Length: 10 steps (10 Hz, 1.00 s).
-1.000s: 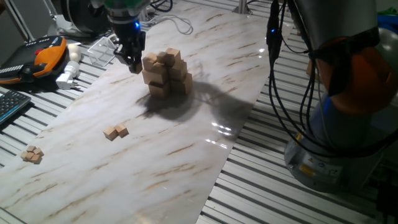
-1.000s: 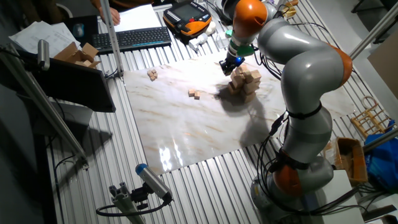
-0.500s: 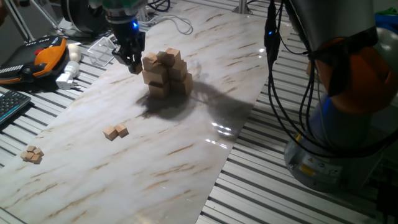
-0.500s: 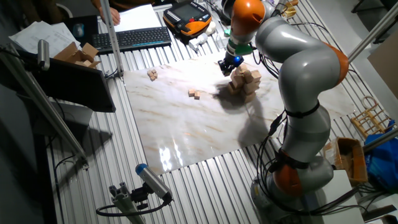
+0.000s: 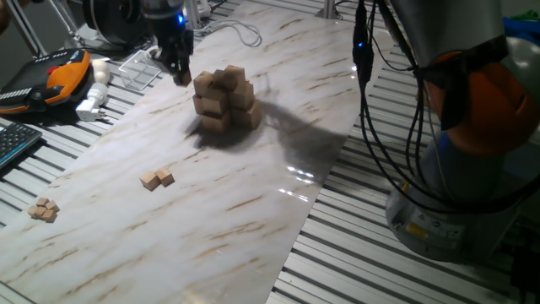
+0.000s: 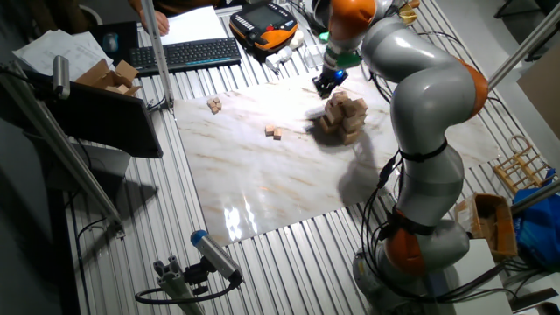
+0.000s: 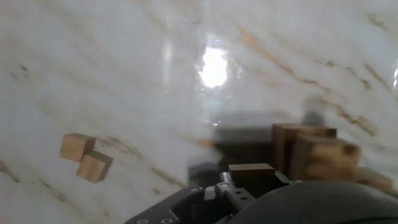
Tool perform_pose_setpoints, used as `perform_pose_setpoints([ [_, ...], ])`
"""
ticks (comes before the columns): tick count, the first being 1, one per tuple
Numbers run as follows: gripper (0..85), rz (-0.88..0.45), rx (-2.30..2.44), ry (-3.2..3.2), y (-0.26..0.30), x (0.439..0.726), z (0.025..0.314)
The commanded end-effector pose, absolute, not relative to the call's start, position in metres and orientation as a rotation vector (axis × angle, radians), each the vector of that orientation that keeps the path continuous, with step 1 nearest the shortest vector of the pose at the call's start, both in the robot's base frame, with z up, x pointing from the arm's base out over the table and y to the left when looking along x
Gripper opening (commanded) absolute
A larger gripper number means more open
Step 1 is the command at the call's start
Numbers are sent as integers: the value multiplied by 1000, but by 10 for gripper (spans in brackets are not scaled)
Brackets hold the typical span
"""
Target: Stack the blocks into a cross shape
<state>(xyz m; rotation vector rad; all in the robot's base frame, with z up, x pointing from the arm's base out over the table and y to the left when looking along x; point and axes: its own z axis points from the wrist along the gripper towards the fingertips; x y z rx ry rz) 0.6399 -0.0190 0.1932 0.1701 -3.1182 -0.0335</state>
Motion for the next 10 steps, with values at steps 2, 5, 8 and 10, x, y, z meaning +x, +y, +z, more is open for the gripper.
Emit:
perform_pose_setpoints([
  [2,0,6,250,-3119,-65,646,200],
  [5,0,68,285,-3129,-89,647,195],
  [8,0,52,269,-3135,-89,644,187],
  [10,0,42,238,-3142,-80,642,179],
])
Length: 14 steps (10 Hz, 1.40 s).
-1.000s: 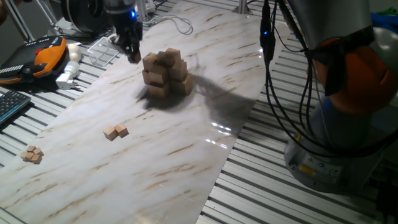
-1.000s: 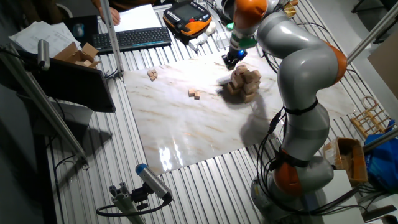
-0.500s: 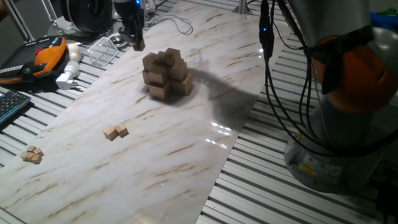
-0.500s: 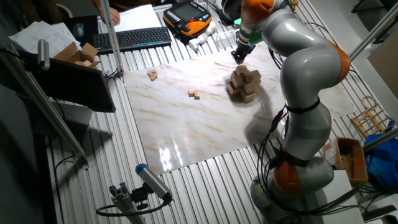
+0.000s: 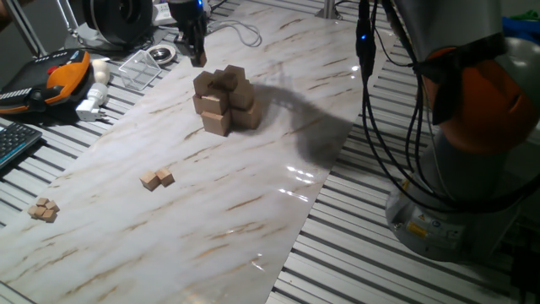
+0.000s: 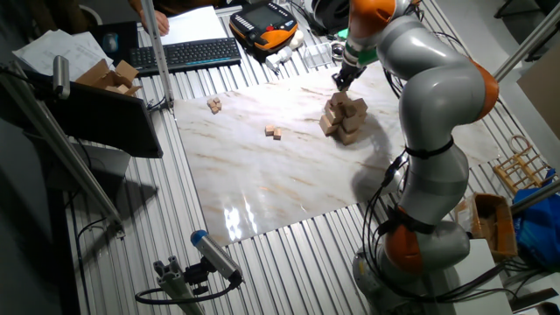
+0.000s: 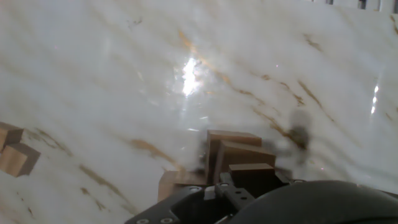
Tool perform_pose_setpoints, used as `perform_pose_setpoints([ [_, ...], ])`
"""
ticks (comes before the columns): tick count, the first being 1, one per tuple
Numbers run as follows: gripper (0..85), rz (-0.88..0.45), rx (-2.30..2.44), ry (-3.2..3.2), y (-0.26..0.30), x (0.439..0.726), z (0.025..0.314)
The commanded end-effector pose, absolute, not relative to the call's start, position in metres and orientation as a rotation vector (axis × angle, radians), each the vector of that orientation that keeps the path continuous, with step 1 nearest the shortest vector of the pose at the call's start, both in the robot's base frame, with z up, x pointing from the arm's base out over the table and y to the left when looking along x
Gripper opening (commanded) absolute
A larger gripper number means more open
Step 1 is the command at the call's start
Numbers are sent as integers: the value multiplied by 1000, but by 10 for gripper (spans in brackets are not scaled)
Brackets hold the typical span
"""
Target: Stack the blocks into a cross shape
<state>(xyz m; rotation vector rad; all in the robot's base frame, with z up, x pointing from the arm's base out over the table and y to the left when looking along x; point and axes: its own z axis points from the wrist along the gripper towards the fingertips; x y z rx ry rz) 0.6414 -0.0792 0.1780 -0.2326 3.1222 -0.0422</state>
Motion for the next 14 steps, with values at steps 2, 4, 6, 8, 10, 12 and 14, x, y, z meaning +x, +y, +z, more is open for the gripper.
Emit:
perform_pose_setpoints([
  [2,0,-38,-240,3112,-81,640,173],
  [4,0,-27,-243,3110,-84,640,170],
  [6,0,-12,-240,3109,-84,644,163],
  [8,0,6,-251,3105,-89,647,154],
  [10,0,8,-236,3118,-88,645,152],
  [12,0,8,-228,3119,-89,644,150],
  [14,0,11,-217,3124,-89,642,147],
])
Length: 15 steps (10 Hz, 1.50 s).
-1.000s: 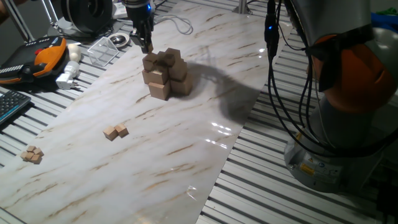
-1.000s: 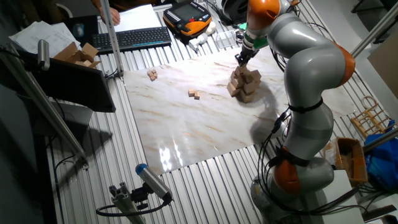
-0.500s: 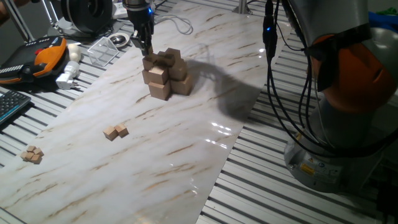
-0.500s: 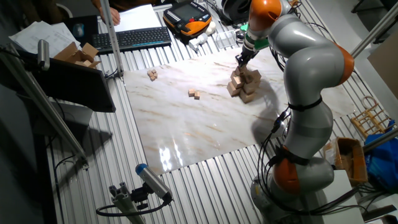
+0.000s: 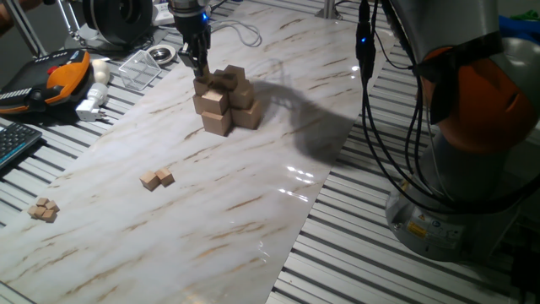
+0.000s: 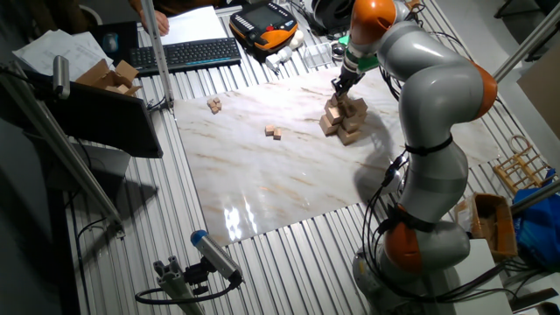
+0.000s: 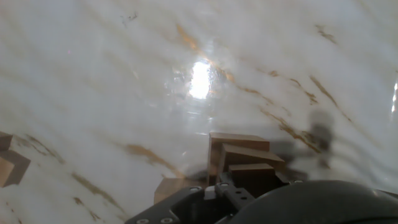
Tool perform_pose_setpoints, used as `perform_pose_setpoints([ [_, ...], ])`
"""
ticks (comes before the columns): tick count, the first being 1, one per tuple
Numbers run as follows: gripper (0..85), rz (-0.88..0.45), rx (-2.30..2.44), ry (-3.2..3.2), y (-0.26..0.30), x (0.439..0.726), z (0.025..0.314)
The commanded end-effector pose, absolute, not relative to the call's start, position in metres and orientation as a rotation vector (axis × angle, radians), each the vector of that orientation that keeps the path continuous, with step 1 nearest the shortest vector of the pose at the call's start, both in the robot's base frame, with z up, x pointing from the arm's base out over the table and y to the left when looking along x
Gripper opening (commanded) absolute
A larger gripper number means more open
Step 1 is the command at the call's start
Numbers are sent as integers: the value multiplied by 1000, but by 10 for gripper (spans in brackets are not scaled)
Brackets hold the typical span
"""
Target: Stack the blocks into a cross shape
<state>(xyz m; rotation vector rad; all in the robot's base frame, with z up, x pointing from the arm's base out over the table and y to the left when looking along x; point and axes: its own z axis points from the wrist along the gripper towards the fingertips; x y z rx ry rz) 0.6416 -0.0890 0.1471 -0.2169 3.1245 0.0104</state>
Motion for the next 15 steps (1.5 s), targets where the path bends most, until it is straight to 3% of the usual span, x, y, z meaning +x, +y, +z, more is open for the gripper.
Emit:
perform_pose_setpoints([
  [1,0,9,-215,3129,-89,641,147],
  [15,0,20,-140,3121,-92,626,137],
])
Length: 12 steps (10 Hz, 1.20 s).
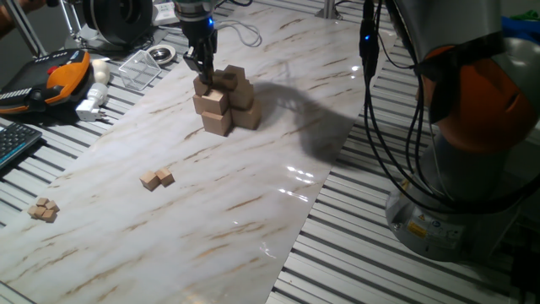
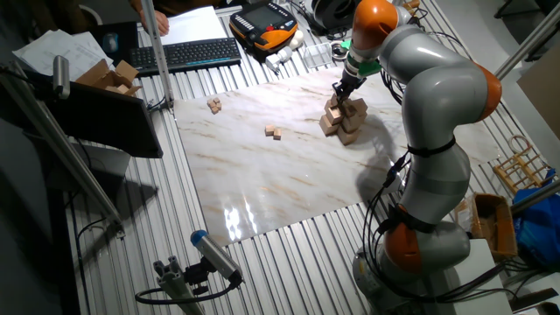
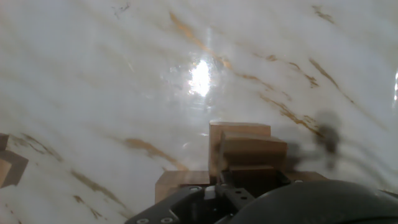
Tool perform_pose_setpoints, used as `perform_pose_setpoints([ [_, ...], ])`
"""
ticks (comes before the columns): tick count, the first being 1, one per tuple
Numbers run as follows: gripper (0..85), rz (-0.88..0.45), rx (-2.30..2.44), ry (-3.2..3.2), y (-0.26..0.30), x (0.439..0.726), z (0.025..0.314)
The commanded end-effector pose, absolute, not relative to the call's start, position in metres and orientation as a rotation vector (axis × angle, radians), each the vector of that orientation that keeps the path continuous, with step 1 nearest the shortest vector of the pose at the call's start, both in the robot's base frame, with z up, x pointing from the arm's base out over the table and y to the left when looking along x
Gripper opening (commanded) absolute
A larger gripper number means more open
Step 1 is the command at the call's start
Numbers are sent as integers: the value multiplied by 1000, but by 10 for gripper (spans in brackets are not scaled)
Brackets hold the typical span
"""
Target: Stack the blocks into a cross shape
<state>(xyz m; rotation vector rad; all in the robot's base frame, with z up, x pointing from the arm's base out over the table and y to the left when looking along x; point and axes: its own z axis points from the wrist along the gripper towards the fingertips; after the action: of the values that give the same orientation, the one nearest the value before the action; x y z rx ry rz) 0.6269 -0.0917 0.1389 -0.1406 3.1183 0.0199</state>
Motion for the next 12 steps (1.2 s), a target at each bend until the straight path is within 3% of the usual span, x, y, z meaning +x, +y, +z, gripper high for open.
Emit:
perform_pose_setpoints([
  [1,0,23,-140,3120,-92,626,137],
  [7,0,9,-119,3136,-91,626,138],
  [8,170,2,-116,3134,-91,626,138],
  [9,170,-17,-119,3130,-91,626,138],
  [10,340,-15,-119,3130,-91,626,139],
  [12,340,-17,-116,3130,-91,626,139],
])
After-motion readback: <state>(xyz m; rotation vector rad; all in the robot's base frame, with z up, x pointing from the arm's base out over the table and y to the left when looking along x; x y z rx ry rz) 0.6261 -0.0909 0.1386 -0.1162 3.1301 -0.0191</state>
